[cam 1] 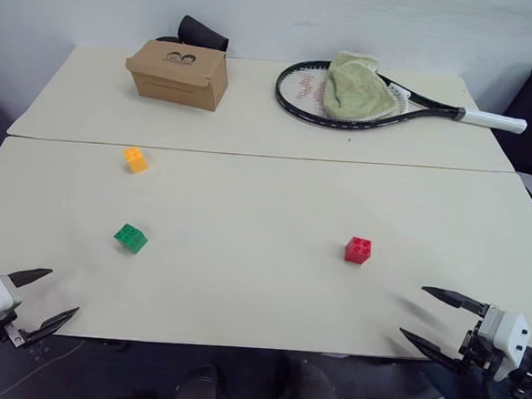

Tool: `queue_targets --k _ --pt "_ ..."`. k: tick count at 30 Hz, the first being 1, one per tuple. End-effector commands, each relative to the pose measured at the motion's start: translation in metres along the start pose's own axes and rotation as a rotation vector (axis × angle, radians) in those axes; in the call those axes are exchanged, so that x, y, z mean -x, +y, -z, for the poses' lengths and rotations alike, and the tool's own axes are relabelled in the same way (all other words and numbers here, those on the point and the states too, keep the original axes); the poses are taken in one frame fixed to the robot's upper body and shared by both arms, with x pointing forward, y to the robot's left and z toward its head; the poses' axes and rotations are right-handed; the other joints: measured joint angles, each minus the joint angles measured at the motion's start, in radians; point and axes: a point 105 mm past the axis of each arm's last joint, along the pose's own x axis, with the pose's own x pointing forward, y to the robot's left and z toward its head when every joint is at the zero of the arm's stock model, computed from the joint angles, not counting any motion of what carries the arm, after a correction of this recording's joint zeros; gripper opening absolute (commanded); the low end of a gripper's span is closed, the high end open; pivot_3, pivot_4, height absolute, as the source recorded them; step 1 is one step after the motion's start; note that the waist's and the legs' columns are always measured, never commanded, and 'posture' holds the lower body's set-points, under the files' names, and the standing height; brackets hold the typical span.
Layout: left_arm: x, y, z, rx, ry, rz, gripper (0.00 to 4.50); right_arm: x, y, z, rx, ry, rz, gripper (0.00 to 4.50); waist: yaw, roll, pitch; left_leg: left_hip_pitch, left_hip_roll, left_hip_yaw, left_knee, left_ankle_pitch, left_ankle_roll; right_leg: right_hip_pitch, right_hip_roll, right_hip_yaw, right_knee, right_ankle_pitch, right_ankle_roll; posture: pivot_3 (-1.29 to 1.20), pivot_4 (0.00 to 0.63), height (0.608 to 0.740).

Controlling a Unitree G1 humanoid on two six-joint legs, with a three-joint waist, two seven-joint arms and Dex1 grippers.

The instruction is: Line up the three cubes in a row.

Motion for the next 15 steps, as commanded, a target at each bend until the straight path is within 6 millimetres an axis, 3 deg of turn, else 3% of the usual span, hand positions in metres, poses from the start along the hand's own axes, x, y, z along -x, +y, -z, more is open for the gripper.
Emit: queue_targets --k 1,5,9,13,15 --pt "0.004 0.003 -0.014 0.003 -0.052 -0.007 4.41 -0.005 -0.006 -0.013 0.013 -0.061 0.045 4.5 0.0 0.0 0.0 0.0 0.0 0.0 0.0 0.0 0.0 0.0 0.0 0.0 0.0 0.0 0.0 0.0 0.15 0.74" --pt "-0.007 -0.004 -0.048 0.068 -0.185 0.057 4.41 -0.005 -0.018 -0.022 -0.064 -0.113 0.181 4.5 0.001 0.0 0.0 -0.001 0.0 0.0 0.0 0.001 0.001 0.0 0.0 0.0 0.0 0.0 0.0 0.0 0.15 0.74" --pt "-0.026 -0.036 -0.094 0.1 -0.296 0.267 4.41 0.009 -0.021 -0.019 -0.171 -0.123 0.385 4.5 0.018 0.0 0.0 -0.001 0.0 -0.001 0.0 0.001 0.001 0.0 -0.001 0.0 0.0 0.0 0.0 0.0 0.15 0.74" --pt "-0.044 -0.065 -0.115 0.023 -0.352 0.404 4.41 0.013 -0.017 -0.002 -0.225 -0.08 0.58 4.5 0.024 0.001 -0.001 0.0 -0.001 -0.001 0.0 0.001 0.0 0.001 0.0 0.0 0.0 0.0 0.0 0.0 0.15 0.74" --pt "-0.05 -0.069 -0.119 0.004 -0.369 0.416 4.41 -0.003 -0.01 -0.008 -0.22 -0.096 0.593 4.5 0.019 0.003 -0.001 0.0 -0.001 0.0 0.0 0.002 -0.001 0.001 0.0 0.001 0.001 0.0 0.0 0.0 0.15 0.74"
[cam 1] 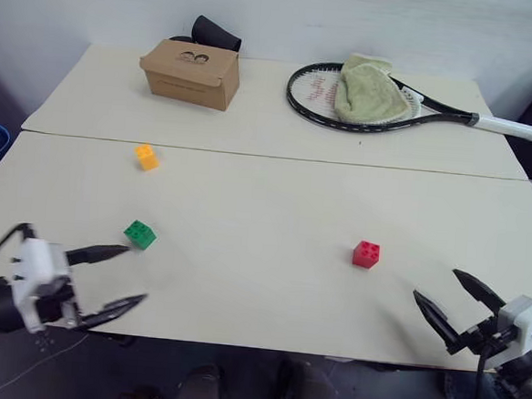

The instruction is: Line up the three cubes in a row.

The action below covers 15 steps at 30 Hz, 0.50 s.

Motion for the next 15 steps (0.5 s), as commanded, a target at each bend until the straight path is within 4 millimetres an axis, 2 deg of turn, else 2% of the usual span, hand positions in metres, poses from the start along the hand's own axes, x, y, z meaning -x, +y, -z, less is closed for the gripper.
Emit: queue_targets --k 1,3,8,11,13,15 --pt "-0.01 -0.004 -0.005 -0.044 -0.019 0.032 4.41 -0.016 0.021 -0.015 0.041 -0.052 0.031 4.5 -0.008 0.001 0.0 0.0 0.0 0.001 0.0 0.0 0.0 0.0 0.001 0.001 0.001 0.0 0.0 0.0 0.15 0.74" --pt "-0.012 -0.003 -0.003 -0.051 -0.014 0.039 4.41 -0.03 0.038 -0.025 0.027 -0.089 0.041 4.5 -0.023 0.001 0.0 0.001 0.002 0.001 0.0 0.001 -0.002 0.0 0.003 0.001 0.002 0.0 -0.002 0.0 0.15 0.74" --pt "-0.014 0.001 0.0 -0.056 0.0 0.064 4.41 -0.064 0.063 -0.035 -0.045 -0.075 0.137 4.5 -0.025 0.001 0.0 0.0 0.002 0.0 0.0 0.005 -0.003 -0.003 0.004 0.001 0.005 -0.001 -0.004 0.0 0.15 0.74" --pt "-0.016 0.0 0.0 -0.044 -0.002 0.099 4.41 -0.081 0.069 -0.036 -0.038 -0.06 0.184 4.5 -0.024 0.0 -0.001 -0.002 0.002 0.0 0.0 0.006 -0.002 -0.005 0.004 0.001 0.006 -0.001 -0.004 0.0 0.15 0.74" --pt "-0.019 -0.002 0.001 -0.056 0.001 0.122 4.41 -0.089 0.069 -0.037 -0.071 -0.063 0.222 4.5 -0.024 -0.001 -0.001 -0.003 0.001 0.0 0.0 0.009 -0.008 -0.006 0.004 0.001 0.006 -0.001 -0.004 0.0 0.15 0.74" --pt "-0.021 -0.001 -0.001 -0.067 -0.003 0.124 4.41 -0.1 0.073 -0.031 -0.084 -0.023 0.232 4.5 -0.025 -0.001 -0.001 -0.004 0.001 0.0 0.0 0.009 -0.007 -0.007 0.004 0.001 0.006 -0.001 -0.004 0.0 0.15 0.74"
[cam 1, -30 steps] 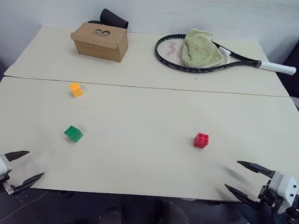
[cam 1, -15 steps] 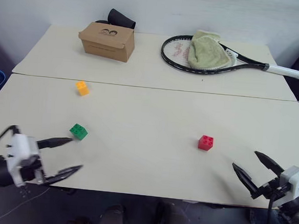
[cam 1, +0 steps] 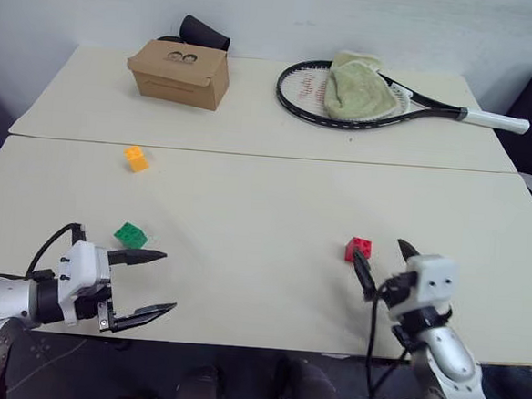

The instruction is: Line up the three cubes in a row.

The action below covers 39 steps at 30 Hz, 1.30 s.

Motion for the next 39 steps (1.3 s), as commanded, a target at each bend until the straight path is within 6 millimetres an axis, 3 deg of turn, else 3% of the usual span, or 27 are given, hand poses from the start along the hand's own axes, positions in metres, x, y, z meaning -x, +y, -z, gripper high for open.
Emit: queue_targets --k 1,8,11,17,19,21,23,25,27,32,39 --pt "-0.003 0.003 -0.005 -0.036 -0.007 0.011 4.41 -0.012 0.005 0.004 -0.003 0.036 0.041 4.5 -0.001 -0.001 -0.001 0.0 0.0 0.0 0.0 0.0 0.0 0.0 0.0 0.0 0.0 0.0 0.0 0.0 0.15 0.74" --pt "0.0 0.005 -0.005 -0.045 0.01 0.016 4.41 -0.022 0.012 0.024 -0.046 0.125 0.063 4.5 -0.003 -0.001 -0.001 0.0 0.0 0.0 -0.001 0.001 0.001 -0.001 0.001 0.0 0.002 0.0 0.0 0.0 0.15 0.74" --pt "0.002 0.007 -0.006 -0.048 0.016 0.01 4.5 -0.022 0.018 0.024 -0.059 0.113 0.054 3.89 -0.003 -0.001 -0.001 0.0 0.0 0.0 -0.001 0.001 0.001 -0.002 0.001 0.0 0.002 0.0 0.0 0.0 0.15 0.74" --pt "0.004 0.008 -0.005 -0.047 0.024 0.007 4.5 -0.019 0.02 0.016 -0.069 0.061 0.032 1.88 -0.003 -0.001 -0.001 0.0 0.0 0.001 -0.001 0.001 0.002 -0.002 0.001 0.0 0.003 0.0 0.0 0.0 0.15 0.74" --pt "0.003 0.007 -0.005 -0.047 0.025 0.007 4.5 -0.019 0.02 0.013 -0.088 0.051 0.013 1.53 -0.003 -0.001 -0.001 0.0 0.0 0.001 -0.001 0.001 0.001 -0.002 0.001 0.0 0.003 0.0 0.0 0.0 0.15 0.74" --pt "0.003 0.007 -0.006 -0.044 0.023 0.005 4.5 -0.023 0.034 -0.004 -0.091 -0.007 -0.174 1.52 -0.004 -0.001 -0.001 0.0 0.0 0.001 -0.001 0.001 0.002 -0.002 0.001 0.0 0.003 0.0 0.0 0.0 0.15 0.74" --pt "0.002 0.006 -0.007 -0.036 0.014 0.002 4.5 -0.023 0.055 -0.029 0.077 -0.119 -0.59 1.52 -0.009 -0.001 0.0 0.0 0.0 0.001 0.0 0.0 0.003 -0.002 0.001 0.001 0.003 0.0 0.0 0.0 0.15 0.74" --pt "0.001 0.005 -0.005 -0.022 0.006 -0.002 4.5 -0.022 0.052 -0.024 0.21 -0.075 -0.974 1.52 -0.013 0.0 0.001 0.0 -0.002 0.004 0.001 -0.001 0.01 -0.002 0.001 0.002 0.003 0.002 0.003 0.0 0.15 0.74" --pt "-0.001 0.003 0.001 -0.013 0.02 0.01 4.5 -0.029 0.044 -0.019 0.289 -0.025 -1.176 1.52 -0.009 -0.002 0.001 0.003 -0.002 0.003 0.002 -0.002 0.011 0.001 0.001 0.0 0.001 0.002 0.003 0.0 0.15 0.74" --pt "0.0 0.005 0.005 -0.005 0.02 -0.021 4.5 -0.053 0.046 -0.016 0.287 0.015 -1.4 1.52 -0.002 -0.002 0.001 0.002 0.001 0.0 0.001 0.002 0.003 0.003 0.003 -0.002 0.001 0.0 0.0 0.0 0.15 0.74" --pt "0.002 -0.006 0.004 0.006 0.016 -0.051 4.5 -0.068 0.048 0.011 0.278 0.057 -1.433 1.52 -0.003 -0.002 0.001 0.001 0.001 0.001 0.007 0.002 0.003 0.004 0.001 -0.001 0.002 0.001 0.001 0.0 0.15 0.74"
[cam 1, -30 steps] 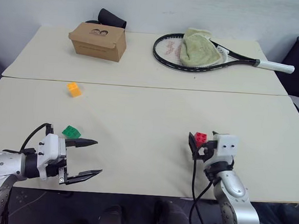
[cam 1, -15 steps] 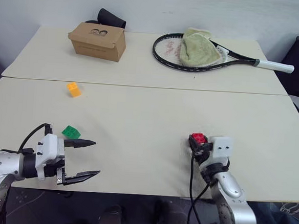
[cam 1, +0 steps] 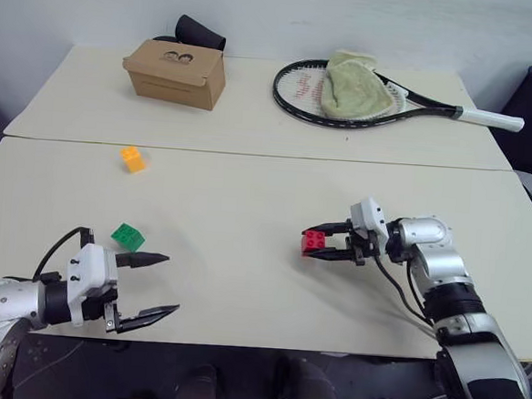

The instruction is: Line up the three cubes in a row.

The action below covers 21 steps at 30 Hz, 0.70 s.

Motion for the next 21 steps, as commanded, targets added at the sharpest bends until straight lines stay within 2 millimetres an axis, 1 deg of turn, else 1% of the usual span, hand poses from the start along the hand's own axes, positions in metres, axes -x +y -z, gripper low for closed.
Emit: queue_targets --k 1,3,4,5,6,8,9,10,11,13,16,17,19,20,21 --pt "0.004 -0.004 -0.009 -0.035 -0.012 -0.021 4.5 -0.003 0.002 0.005 0.031 -0.004 -0.034 1.52 0.001 0.0 0.0 0.0 0.0 0.0 0.0 0.0 0.0 0.0 0.0 0.0 0.0 0.0 0.0 0.0 0.15 0.74" --pt "0.006 -0.005 -0.008 -0.033 -0.007 -0.027 4.5 -0.006 0.003 0.009 0.024 0.007 -0.045 1.52 0.001 0.0 0.0 0.0 0.0 -0.001 0.001 0.0 0.0 0.0 0.0 0.0 0.001 0.0 0.0 0.0 0.15 0.74" --pt "0.007 -0.005 -0.008 -0.032 -0.006 -0.03 4.5 -0.007 0.002 0.01 0.026 0.004 -0.044 2.24 0.0 0.0 0.0 0.0 0.0 -0.001 0.001 0.0 0.0 0.0 0.0 -0.001 0.001 0.0 0.0 0.0 0.15 0.74" --pt "0.008 -0.004 -0.008 -0.032 -0.004 -0.033 4.5 -0.007 0.002 0.011 0.018 0.001 -0.042 2.43 0.0 0.0 0.0 0.001 0.0 -0.001 0.001 0.0 -0.001 0.0 0.0 0.0 0.002 0.0 0.0 0.0 0.15 0.74" --pt "0.008 -0.004 -0.008 -0.032 -0.002 -0.038 4.5 -0.008 0.001 0.009 0.03 -0.009 -0.034 2.72 0.0 0.0 0.0 0.001 0.0 -0.001 0.001 0.0 -0.001 0.0 0.0 0.0 0.002 0.0 0.0 0.0 0.15 0.74" --pt "0.01 -0.003 -0.008 -0.033 0.001 -0.049 4.5 -0.008 0.0 0.008 0.039 -0.021 -0.026 3.44 0.0 0.0 0.0 0.001 0.0 -0.002 0.001 -0.001 -0.002 0.0 0.0 -0.001 0.002 0.0 0.0 0.0 0.15 0.74" --pt "0.011 -0.003 -0.008 -0.033 0.002 -0.053 4.5 -0.008 0.0 0.007 0.046 -0.026 -0.024 3.71 0.0 0.0 0.0 0.001 0.0 -0.002 0.001 -0.001 -0.002 0.0 0.0 -0.001 0.002 0.0 -0.001 0.0 0.15 0.74" --pt "0.014 -0.002 -0.008 -0.031 0.005 -0.068 4.5 -0.005 -0.003 0.001 0.066 -0.051 -0.006 4.07 0.0 0.0 0.0 0.001 0.0 -0.002 0.001 -0.001 -0.002 0.0 0.0 -0.001 0.002 0.0 -0.001 0.0 0.15 0.74" --pt "0.019 0.0 -0.007 -0.025 0.011 -0.099 4.5 0.0 -0.006 -0.009 0.091 -0.085 0.02 4.45 0.0 0.0 0.0 0.001 0.0 -0.002 0.001 -0.001 -0.002 0.0 0.0 -0.001 0.002 0.0 -0.001 0.0 0.15 0.74" --pt "0.031 0.002 -0.004 -0.009 0.019 -0.164 4.5 0.011 -0.01 -0.026 0.131 -0.136 0.062 4.48 -0.003 0.001 0.0 0.0 0.0 -0.002 0.001 -0.001 -0.002 0.0 0.0 0.0 0.002 0.0 -0.001 0.0 0.15 0.74" --pt "0.057 0.003 0.007 0.05 0.025 -0.319 4.5 0.027 -0.007 -0.05 0.187 -0.213 0.113 4.48 -0.005 0.001 0.001 0.0 0.001 -0.002 0.001 -0.002 -0.002 0.0 0.0 0.0 0.001 0.0 -0.001 0.0 0.15 0.74" --pt "0.062 0.003 0.009 0.062 0.024 -0.347 4.5 0.029 -0.006 -0.053 0.195 -0.225 0.123 4.48 -0.003 0.001 0.001 0.0 0.002 -0.002 0.0 -0.002 -0.002 0.0 0.0 -0.001 0.0 0.0 -0.001 0.0 0.15 0.74" --pt "0.089 -0.002 0.024 0.124 0.055 -0.464 4.5 0.045 -0.001 -0.06 0.185 -0.308 0.214 4.48 0.0 0.001 0.0 0.0 0.002 -0.002 0.0 -0.004 -0.001 0.001 0.0 -0.002 -0.001 0.0 -0.001 0.0 0.15 0.74" --pt "0.102 -0.004 0.032 0.144 0.071 -0.53 4.5 0.052 0.002 -0.062 0.165 -0.36 0.257 4.48 0.001 0.001 0.0 0.0 0.002 -0.003 0.0 -0.007 0.003 0.001 0.001 -0.002 -0.001 -0.001 -0.001 0.0 0.15 0.74" --pt "0.115 -0.004 0.037 0.17 0.07 -0.605 4.5 0.058 0.008 -0.061 0.162 -0.402 0.287 4.48 0.002 0.001 0.0 0.0 0.003 -0.003 0.0 -0.008 0.003 0.001 0.001 -0.002 -0.001 -0.001 -0.001 0.0 0.15 0.74"
